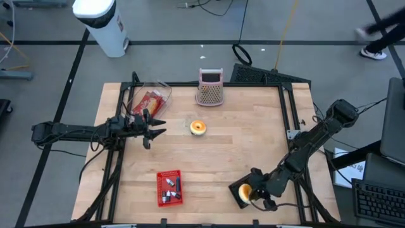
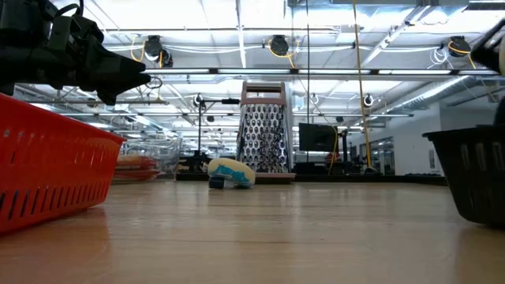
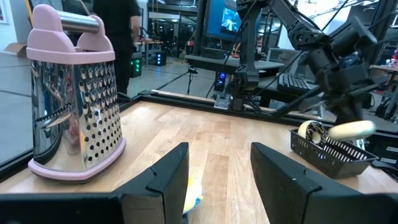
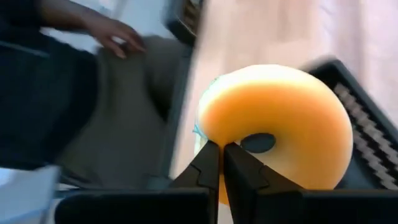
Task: Pick & Place Food Item
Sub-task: Put the light blue doughnut into the black bin
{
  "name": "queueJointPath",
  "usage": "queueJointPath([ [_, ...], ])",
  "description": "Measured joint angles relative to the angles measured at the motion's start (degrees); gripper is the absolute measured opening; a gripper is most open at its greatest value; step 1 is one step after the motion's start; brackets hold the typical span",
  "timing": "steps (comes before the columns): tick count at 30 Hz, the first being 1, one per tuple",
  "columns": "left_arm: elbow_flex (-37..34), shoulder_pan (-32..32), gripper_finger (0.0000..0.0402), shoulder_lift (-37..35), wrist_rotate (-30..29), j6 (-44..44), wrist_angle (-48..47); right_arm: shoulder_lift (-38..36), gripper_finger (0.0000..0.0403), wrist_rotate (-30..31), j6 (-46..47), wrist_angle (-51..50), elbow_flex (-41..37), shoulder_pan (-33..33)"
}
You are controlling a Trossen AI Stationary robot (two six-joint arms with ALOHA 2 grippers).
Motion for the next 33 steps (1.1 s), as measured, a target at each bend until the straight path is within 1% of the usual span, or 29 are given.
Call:
queueJointPath([
  [4,0.00,-0.01,0.0175,0.00,0.00,0.00,0.00,0.00,0.0003,-2.26,0.42,6.15,-0.32,0.85],
  [6,0.00,0.00,0.0175,-0.01,0.00,0.00,0.00,-0.02,0.0003,-3.19,0.42,10.59,-1.96,1.07],
  [9,0.00,0.00,0.0175,-0.02,0.00,0.00,0.00,0.02,0.0003,-5.49,0.61,20.94,-6.53,1.03],
  [13,0.00,-0.01,0.0175,0.00,0.00,0.00,0.00,0.00,0.0002,-5.56,2.69,36.79,-14.30,0.36],
  [16,0.00,0.00,0.0175,-0.01,0.00,0.00,0.00,-0.02,0.0002,-5.39,5.28,44.88,-18.52,-0.54],
  [19,0.00,-0.01,0.0175,0.00,0.00,-0.01,0.00,-0.02,0.0005,-5.46,6.95,47.79,-20.95,-1.23],
  [22,0.00,-0.01,0.0175,-0.01,0.00,0.00,0.00,-0.02,0.0014,-5.45,6.89,48.50,-21.70,-1.68],
  [27,0.00,-0.02,0.0175,-0.02,0.00,0.00,0.00,-0.02,0.0026,-5.41,5.33,48.31,-21.94,-2.19],
  [33,0.00,-0.01,0.0175,-0.02,0.00,0.00,0.00,-0.02,0.0028,-5.40,5.45,48.35,-21.94,-2.16],
])
